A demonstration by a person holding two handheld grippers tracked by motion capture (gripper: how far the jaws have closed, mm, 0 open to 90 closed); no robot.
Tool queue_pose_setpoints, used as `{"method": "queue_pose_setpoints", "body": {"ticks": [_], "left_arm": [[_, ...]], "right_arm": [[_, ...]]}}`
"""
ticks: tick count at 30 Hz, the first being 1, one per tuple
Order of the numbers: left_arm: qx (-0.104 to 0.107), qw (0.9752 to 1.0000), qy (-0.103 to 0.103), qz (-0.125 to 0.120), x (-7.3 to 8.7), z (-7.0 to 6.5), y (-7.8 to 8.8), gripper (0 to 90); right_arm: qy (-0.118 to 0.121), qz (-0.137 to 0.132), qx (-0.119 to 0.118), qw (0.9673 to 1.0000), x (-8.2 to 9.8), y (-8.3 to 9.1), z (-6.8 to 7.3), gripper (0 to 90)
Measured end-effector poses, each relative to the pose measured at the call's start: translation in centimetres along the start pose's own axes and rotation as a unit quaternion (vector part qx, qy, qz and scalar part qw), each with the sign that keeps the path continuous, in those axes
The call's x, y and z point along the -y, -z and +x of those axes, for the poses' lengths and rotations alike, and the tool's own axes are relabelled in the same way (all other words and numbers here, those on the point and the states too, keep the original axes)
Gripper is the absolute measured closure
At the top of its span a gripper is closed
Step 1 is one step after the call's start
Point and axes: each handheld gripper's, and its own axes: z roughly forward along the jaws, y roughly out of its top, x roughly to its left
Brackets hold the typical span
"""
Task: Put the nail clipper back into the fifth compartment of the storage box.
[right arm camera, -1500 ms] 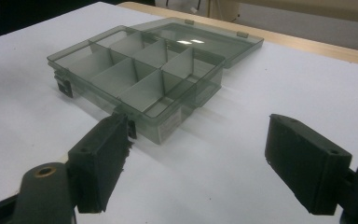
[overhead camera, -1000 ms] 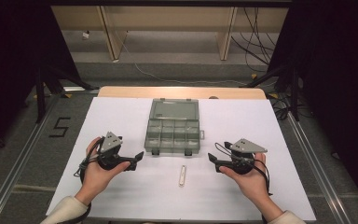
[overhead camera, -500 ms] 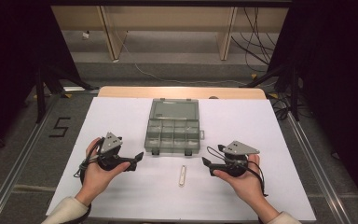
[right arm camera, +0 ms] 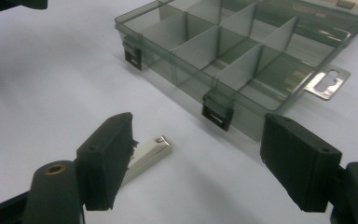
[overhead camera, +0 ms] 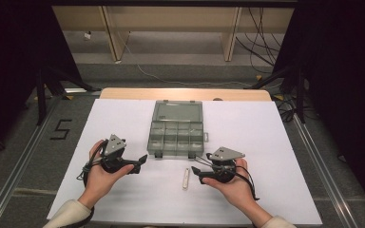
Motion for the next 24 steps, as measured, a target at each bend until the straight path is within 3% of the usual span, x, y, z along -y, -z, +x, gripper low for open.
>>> {"method": "queue_pose_setpoints", "body": {"ticks": [3, 4, 6, 15, 24], "left_arm": [[-0.002, 1.0000, -0.002, -0.002, 0.0, 0.0, 0.0, 0.0], [-0.001, 1.0000, -0.005, -0.003, 0.0, 0.0, 0.1, 0.0], [-0.002, 1.0000, -0.003, -0.004, 0.0, 0.0, 0.1, 0.0], [-0.001, 1.0000, -0.005, -0.003, 0.0, 0.0, 0.0, 0.0], [0.001, 1.0000, -0.003, -0.004, 0.0, 0.0, 0.1, 0.0]], "right_arm": [[-0.004, 0.004, -0.006, 1.0000, 0.0, -0.4, 0.4, 26.8], [-0.022, 0.006, -0.018, 0.9996, 0.0, -0.7, 0.7, 27.4], [-0.026, 0.009, -0.018, 0.9995, 0.0, -0.8, 0.7, 27.5], [-0.018, 0.043, -0.017, 0.9988, 0.1, -3.0, 2.0, 32.7], [-0.004, 0.080, 0.003, 0.9968, 0.2, -4.7, 3.4, 38.9]]}}
